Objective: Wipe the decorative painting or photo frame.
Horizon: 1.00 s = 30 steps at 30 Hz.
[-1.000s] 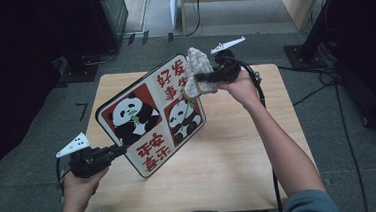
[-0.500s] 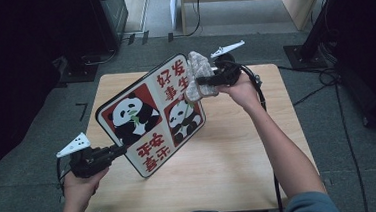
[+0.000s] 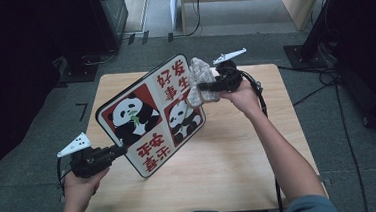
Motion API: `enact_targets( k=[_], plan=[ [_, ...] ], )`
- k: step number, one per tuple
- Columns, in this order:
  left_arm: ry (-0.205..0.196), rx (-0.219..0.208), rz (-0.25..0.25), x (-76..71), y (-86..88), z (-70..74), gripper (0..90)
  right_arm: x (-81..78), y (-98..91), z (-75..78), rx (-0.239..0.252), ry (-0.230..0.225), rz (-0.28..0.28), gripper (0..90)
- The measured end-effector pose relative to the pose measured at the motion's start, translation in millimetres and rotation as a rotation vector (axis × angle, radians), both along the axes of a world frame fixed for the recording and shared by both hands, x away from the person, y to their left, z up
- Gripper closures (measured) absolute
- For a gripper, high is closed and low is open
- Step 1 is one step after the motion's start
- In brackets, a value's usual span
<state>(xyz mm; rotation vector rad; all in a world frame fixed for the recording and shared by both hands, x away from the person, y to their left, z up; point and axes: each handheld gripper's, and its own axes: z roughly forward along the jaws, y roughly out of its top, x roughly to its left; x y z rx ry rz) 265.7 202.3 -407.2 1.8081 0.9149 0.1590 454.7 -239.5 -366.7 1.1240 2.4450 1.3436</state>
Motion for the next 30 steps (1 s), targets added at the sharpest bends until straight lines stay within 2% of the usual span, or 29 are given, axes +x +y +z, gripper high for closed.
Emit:
enact_targets(
  k=[4, 12, 14, 20, 30],
  plan=[
    [0.001, 0.004, -0.003, 0.3, -0.1, -0.3, 77.7, -1.1, -1.8, -7.5, -0.009, 0.018, 0.001, 65.0],
    [0.004, 0.007, -0.004, 0.5, -0.3, -0.7, 77.5, -3.8, -3.7, -15.8, -0.005, 0.019, -0.001, 65.0],
    [0.008, 0.006, -0.006, 0.7, -0.4, -1.2, 77.4, -4.7, -4.6, -18.6, -0.005, 0.035, -0.003, 65.0],
    [0.009, 0.012, -0.006, 0.7, -0.8, -1.4, 77.3, -5.7, -5.4, -23.2, -0.012, 0.027, -0.001, 65.0],
    [0.011, 0.017, -0.005, 0.8, -1.3, -1.7, 77.1, -8.2, -7.2, -35.0, -0.021, 0.042, -0.006, 64.9]
  ],
)
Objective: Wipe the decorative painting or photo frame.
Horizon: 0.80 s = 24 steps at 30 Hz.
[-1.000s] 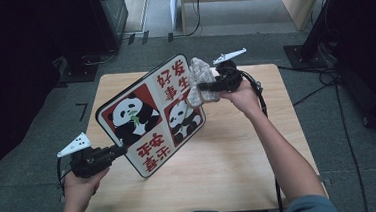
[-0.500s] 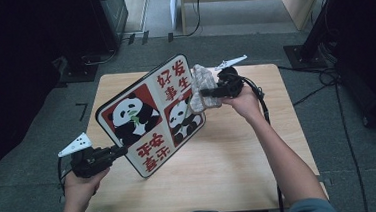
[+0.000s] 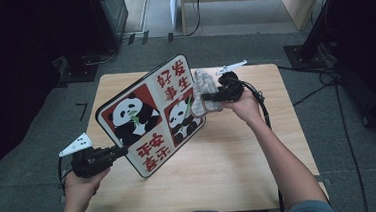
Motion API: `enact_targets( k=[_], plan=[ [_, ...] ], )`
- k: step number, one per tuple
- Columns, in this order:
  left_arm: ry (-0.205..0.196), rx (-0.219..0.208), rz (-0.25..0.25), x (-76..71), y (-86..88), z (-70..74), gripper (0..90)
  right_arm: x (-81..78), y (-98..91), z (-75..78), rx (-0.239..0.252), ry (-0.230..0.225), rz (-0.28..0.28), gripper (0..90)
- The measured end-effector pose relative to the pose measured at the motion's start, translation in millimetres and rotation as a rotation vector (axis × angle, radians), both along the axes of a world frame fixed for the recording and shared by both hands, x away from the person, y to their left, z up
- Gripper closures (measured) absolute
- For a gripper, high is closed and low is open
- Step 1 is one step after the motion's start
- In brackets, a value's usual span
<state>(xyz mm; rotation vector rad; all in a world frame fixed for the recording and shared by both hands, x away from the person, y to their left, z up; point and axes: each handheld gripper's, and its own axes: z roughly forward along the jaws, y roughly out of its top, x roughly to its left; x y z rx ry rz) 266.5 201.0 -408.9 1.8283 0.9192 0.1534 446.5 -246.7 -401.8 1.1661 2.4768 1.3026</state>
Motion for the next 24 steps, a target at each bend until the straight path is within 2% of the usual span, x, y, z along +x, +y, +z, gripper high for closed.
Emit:
enact_targets(
  k=[3, 6, 17, 24],
  plan=[
    [0.000, 0.000, 0.000, 0.0, -0.2, 0.0, 77.1, -0.5, 0.2, -1.2, -0.002, 0.001, -0.004, 64.9],
    [0.000, 0.002, 0.000, -0.1, -0.4, -0.1, 77.0, -2.5, -0.2, -4.9, -0.009, -0.020, -0.006, 64.8],
    [0.002, 0.003, 0.000, -0.2, -1.1, -0.6, 77.0, -4.5, -1.3, -15.3, -0.009, -0.006, -0.013, 64.8],
    [0.001, 0.008, -0.002, -0.2, -1.4, -0.5, 77.4, -9.5, -1.9, -22.7, -0.036, -0.009, -0.015, 64.7]
  ],
)
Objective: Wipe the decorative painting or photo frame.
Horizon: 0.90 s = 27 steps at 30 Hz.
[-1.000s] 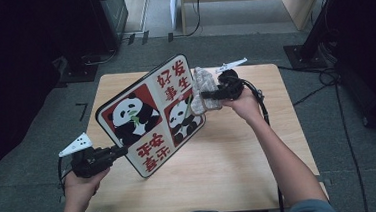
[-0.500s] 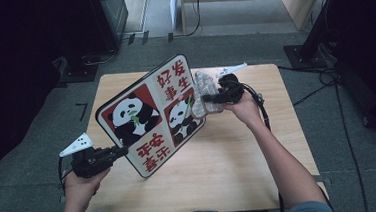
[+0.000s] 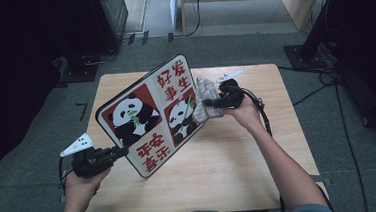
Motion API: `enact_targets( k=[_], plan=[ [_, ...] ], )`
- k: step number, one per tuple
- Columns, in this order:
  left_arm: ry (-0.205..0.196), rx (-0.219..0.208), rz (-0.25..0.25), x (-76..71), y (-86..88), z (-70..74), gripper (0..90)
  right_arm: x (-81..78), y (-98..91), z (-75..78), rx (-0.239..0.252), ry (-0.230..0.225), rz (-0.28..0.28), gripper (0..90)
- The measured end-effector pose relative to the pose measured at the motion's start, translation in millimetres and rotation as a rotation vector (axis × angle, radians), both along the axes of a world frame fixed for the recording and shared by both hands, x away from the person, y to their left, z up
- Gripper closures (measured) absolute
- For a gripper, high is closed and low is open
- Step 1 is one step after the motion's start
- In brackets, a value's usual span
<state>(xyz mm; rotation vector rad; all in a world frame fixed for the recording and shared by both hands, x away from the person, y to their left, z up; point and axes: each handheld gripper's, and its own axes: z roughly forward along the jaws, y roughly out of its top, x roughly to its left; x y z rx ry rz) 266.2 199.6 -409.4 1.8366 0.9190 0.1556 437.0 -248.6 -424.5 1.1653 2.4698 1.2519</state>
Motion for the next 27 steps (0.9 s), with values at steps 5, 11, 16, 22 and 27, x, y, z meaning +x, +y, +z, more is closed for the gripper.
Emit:
enact_targets(
  k=[5, 11, 16, 22, 27],
  plan=[
    [0.007, 0.002, 0.000, 0.1, -1.0, -0.4, 77.5, -3.0, -0.3, -6.3, -0.010, 0.002, -0.005, 64.7],
    [0.009, 0.004, -0.002, 0.4, -1.5, -0.7, 77.6, -5.8, -1.5, -15.7, -0.010, -0.020, -0.010, 64.7],
    [0.009, 0.002, 0.000, 0.2, -2.3, -0.9, 77.7, -8.5, -2.6, -24.4, -0.012, -0.008, -0.019, 64.7],
    [0.010, 0.002, 0.002, 0.0, -2.6, -0.9, 77.9, -13.2, -4.1, -36.4, -0.017, 0.005, -0.030, 64.7],
    [0.009, 0.002, 0.003, 0.0, -2.7, -1.0, 77.8, -18.3, -5.0, -46.8, -0.025, 0.014, -0.033, 65.0]
  ],
)
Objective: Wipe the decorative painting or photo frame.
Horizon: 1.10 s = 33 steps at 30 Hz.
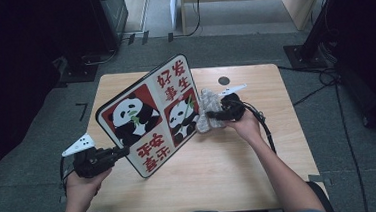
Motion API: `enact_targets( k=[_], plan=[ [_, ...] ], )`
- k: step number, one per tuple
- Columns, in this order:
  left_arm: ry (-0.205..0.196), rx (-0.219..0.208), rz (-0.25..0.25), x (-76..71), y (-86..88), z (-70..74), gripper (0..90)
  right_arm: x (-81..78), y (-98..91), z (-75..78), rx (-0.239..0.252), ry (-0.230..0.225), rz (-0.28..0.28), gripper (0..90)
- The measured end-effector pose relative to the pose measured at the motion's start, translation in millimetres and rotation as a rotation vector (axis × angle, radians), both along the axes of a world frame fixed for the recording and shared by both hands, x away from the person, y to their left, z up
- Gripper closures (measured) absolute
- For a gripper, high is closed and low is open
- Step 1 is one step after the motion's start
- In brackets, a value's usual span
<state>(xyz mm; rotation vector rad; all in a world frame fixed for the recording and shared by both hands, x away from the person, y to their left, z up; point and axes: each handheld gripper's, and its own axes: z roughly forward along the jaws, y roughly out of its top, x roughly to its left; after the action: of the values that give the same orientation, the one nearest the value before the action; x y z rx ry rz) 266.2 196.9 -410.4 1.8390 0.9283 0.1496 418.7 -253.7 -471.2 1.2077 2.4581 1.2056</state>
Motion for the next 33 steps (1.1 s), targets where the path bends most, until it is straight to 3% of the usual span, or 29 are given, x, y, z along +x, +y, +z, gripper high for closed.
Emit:
enact_targets(
  k=[8, 20, 26, 33],
  plan=[
    [-0.002, 0.002, 0.000, -0.3, 0.4, 0.1, 77.8, -2.8, -1.7, -7.5, 0.005, 0.007, -0.019, 65.1],
    [-0.007, 0.001, 0.011, 0.1, 2.8, 1.7, 78.1, -22.9, -43.0, 24.9, 0.002, -0.118, -0.125, 65.1],
    [-0.006, 0.000, 0.012, 2.5, 3.3, 2.0, 77.9, -32.7, -60.5, 24.0, -0.008, -0.112, -0.161, 65.1],
    [-0.010, 0.000, 0.019, 3.5, 5.1, 1.6, 77.5, -42.7, -86.7, 16.2, -0.066, -0.093, -0.209, 64.8]
  ],
)
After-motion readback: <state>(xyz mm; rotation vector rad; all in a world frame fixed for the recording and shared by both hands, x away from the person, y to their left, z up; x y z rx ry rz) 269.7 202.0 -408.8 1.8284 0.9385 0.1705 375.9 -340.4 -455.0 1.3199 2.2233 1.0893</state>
